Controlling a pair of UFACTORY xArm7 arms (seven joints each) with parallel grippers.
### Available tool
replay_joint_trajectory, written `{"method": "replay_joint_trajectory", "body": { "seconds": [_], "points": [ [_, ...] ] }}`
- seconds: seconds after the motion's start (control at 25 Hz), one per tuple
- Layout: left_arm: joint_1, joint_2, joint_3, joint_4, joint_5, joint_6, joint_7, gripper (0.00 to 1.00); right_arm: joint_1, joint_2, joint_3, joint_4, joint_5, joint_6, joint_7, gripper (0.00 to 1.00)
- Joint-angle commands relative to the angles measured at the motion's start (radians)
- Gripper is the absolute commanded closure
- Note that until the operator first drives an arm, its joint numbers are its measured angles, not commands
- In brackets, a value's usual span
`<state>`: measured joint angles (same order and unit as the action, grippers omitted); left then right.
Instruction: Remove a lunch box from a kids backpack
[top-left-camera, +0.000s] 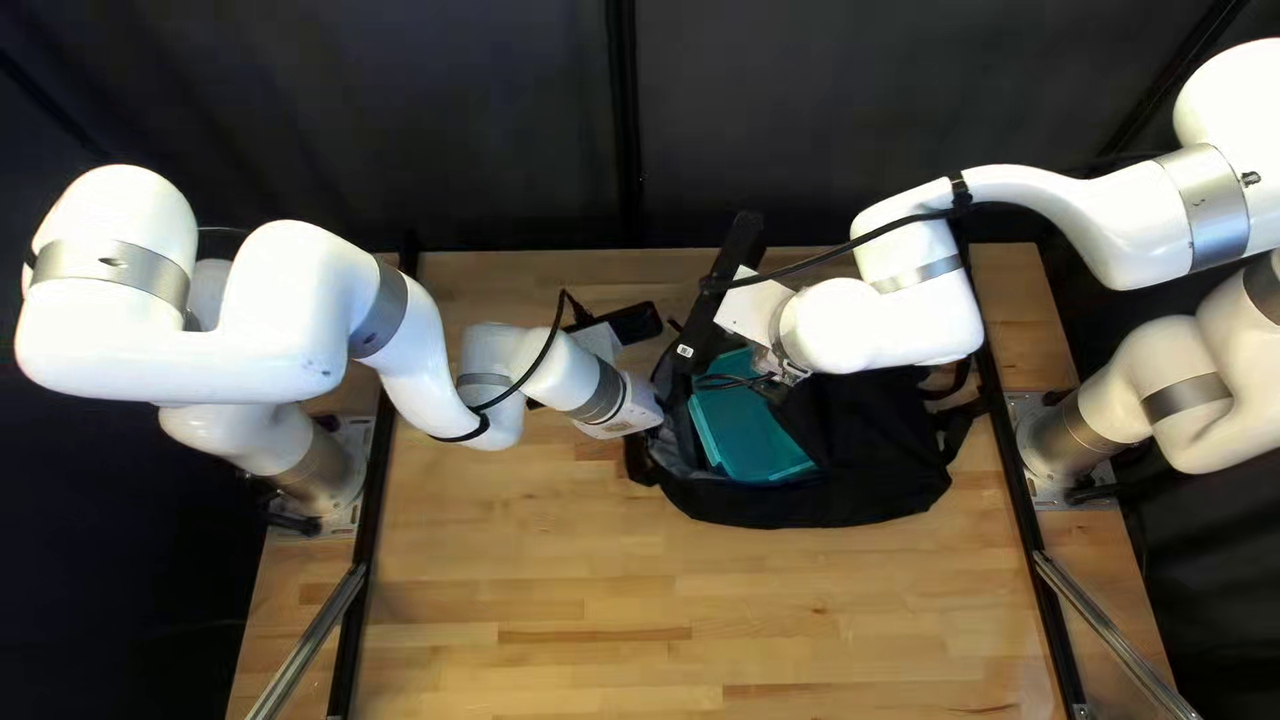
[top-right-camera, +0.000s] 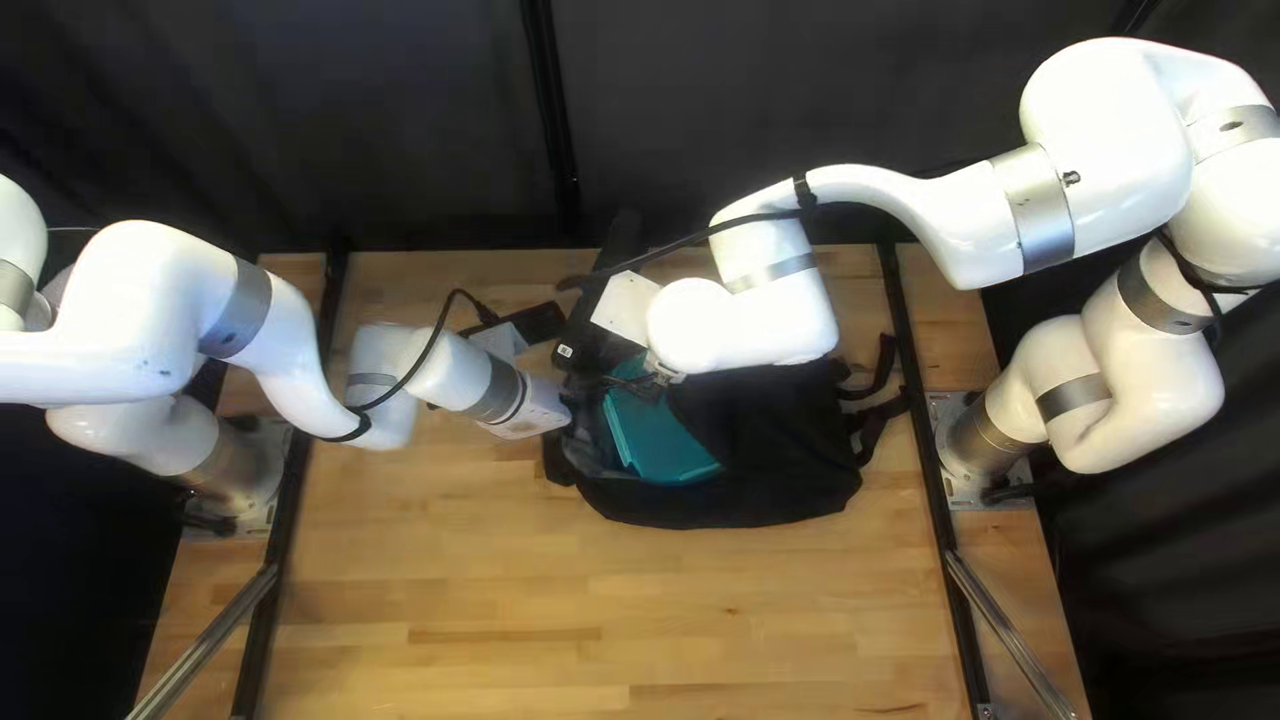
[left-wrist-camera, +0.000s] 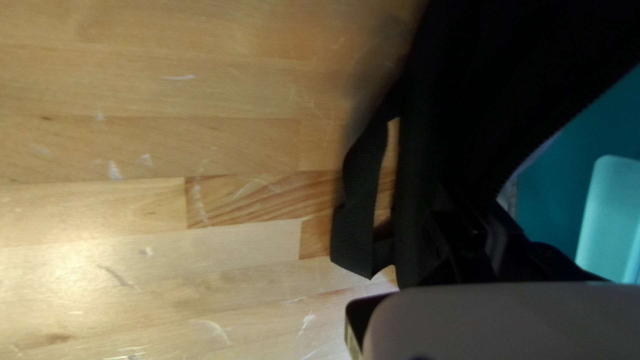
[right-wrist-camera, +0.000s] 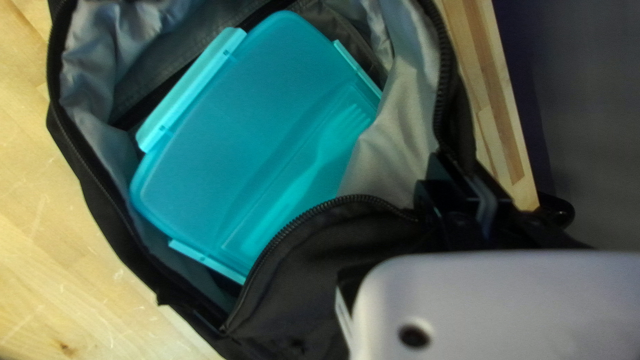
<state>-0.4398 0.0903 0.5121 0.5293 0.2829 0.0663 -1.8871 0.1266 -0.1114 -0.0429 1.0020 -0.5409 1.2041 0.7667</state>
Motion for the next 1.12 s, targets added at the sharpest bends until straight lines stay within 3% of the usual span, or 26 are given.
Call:
{"method": "replay_joint_trajectory", "body": {
  "seconds": [0.04, 0.56, 1.12],
  "points": [
    [-0.022, -0.011, 0.021, -0.006, 0.05, 0.013, -0.048, 1.0, -0.012, -0.033, -0.012, -0.048, -0.006, -0.006, 0.007, 1.0],
    [-0.057, -0.021, 0.062, -0.009, 0.171, 0.031, -0.156, 1.0, -0.032, -0.132, -0.029, -0.183, -0.014, -0.004, 0.041, 1.0],
    [-0.072, -0.036, 0.065, 0.01, 0.204, 0.07, -0.173, 1.0, -0.041, -0.293, -0.019, -0.301, -0.014, 0.069, 0.082, 1.0]
  ]
}}
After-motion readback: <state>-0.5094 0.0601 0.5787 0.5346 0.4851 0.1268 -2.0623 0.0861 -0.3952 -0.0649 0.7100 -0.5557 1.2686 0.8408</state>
